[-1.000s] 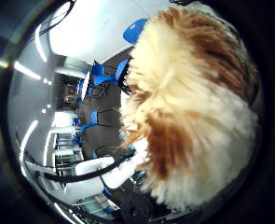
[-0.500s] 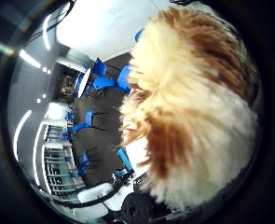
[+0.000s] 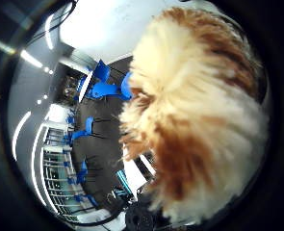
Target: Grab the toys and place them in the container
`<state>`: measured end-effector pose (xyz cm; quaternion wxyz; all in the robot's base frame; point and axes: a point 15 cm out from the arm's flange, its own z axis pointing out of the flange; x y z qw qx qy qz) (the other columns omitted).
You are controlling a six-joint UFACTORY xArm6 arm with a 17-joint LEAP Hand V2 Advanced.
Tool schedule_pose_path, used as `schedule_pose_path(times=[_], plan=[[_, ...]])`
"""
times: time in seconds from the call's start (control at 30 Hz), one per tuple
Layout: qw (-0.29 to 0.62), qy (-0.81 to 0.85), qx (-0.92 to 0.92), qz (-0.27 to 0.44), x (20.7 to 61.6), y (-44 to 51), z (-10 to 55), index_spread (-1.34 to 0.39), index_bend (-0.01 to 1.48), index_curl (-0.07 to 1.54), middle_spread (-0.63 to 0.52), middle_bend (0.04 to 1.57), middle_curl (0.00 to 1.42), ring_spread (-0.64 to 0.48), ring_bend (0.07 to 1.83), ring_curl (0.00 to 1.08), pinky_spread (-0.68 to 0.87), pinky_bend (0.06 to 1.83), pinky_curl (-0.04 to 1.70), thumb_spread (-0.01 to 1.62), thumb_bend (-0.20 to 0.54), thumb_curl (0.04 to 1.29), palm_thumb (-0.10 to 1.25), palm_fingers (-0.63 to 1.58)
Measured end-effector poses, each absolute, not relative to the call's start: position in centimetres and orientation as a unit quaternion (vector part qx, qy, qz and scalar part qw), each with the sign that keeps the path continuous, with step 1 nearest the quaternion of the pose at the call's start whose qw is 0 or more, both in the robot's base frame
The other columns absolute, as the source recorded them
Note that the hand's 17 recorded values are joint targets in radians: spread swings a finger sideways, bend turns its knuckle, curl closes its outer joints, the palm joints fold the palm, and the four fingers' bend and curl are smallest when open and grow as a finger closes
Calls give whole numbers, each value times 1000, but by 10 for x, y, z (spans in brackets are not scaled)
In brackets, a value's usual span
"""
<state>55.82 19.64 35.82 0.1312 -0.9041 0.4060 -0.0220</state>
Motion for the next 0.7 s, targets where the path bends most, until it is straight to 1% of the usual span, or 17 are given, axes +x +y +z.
schedule_pose_path(times=[0.03,0.07,0.1,0.13,0.17,0.2,0.23,0.27,0.33,0.4,0.5,0.7], plan=[[124,405,-906,-14,554,195,355,-359,299,802,-274,853,797,-292,1127,678,-493,887,908,1065,-22,551,762,631],[118,402,-908,-6,550,194,352,-397,261,766,-279,824,777,-293,1097,656,-466,831,887,1088,-19,541,759,541],[111,398,-911,1,546,191,349,-446,277,734,-256,701,724,-256,996,628,-353,772,903,1119,-25,524,732,288],[106,392,-914,8,542,188,347,-490,253,661,-204,525,640,-166,856,554,-206,802,895,1148,-28,504,703,145],[101,390,-915,14,538,186,346,-502,232,625,-179,465,602,-105,796,520,-107,819,892,1160,-29,491,684,104],[96,389,-916,21,534,183,344,-512,188,575,-137,387,552,-13,717,471,14,844,881,1170,-31,476,656,40],[90,388,-917,29,530,179,344,-516,169,541,-105,344,522,45,659,445,102,856,872,1181,-32,463,633,-20],[84,386,-918,37,524,175,344,-518,157,504,-79,314,495,88,616,413,183,852,848,1188,-30,449,615,-32],[81,384,-919,43,519,161,350,-509,151,424,-28,261,440,169,537,356,370,788,767,1199,-27,413,570,-50],[92,387,-917,38,517,153,364,-504,152,376,-4,236,411,204,496,329,470,738,700,1198,-25,388,551,-30],[98,393,-914,38,510,136,381,-495,155,331,8,221,386,221,465,305,531,686,623,1196,-22,363,533,-8],[93,405,-909,33,474,88,427,-440,153,285,20,228,363,232,417,273,561,637,517,1177,-24,321,486,26]])
